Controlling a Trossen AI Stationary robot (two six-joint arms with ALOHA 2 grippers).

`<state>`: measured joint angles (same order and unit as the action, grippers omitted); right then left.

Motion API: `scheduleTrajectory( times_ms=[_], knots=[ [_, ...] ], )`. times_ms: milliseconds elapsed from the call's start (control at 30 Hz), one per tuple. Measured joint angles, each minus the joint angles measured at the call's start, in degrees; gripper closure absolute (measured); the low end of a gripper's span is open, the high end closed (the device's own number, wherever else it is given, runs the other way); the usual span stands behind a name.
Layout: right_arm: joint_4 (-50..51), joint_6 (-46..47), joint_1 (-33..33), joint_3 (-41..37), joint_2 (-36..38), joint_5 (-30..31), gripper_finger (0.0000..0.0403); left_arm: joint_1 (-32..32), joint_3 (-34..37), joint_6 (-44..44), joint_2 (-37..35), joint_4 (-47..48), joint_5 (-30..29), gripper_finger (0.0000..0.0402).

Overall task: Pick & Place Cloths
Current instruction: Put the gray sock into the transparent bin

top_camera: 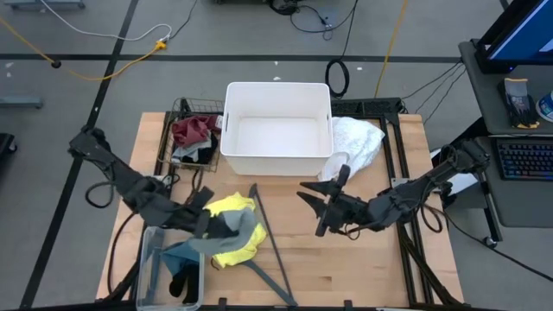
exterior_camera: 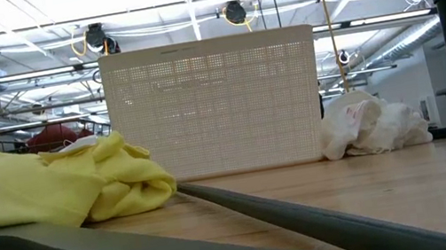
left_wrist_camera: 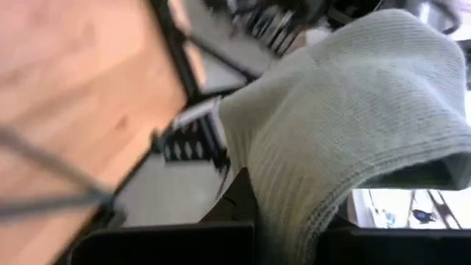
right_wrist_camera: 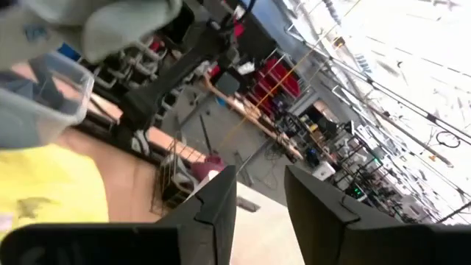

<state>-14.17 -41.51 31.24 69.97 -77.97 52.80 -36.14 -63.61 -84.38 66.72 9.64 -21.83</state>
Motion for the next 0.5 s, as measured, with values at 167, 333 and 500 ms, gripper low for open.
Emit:
scheduleTrajectory(
  times_ms=[167, 333, 500],
  knots=[
    [2.74, 1.86, 0.00, 0.00, -0.01, -0.12, 0.0294, -3.91, 0.00, -12.91, -2.92, 9.96, 3.52, 0.0400],
    [3.28, 3.32, 0.00, -1.02, -0.02, -0.12, 0.0297, -7.86, 0.00, -25.39, -3.92, 22.19, 10.90, 0.0400],
    [3.32, 3.36, 0.00, -2.92, 0.00, -0.13, 0.0297, -11.40, 0.00, -36.51, -3.79, 33.51, 22.23, 0.0400]
  ],
)
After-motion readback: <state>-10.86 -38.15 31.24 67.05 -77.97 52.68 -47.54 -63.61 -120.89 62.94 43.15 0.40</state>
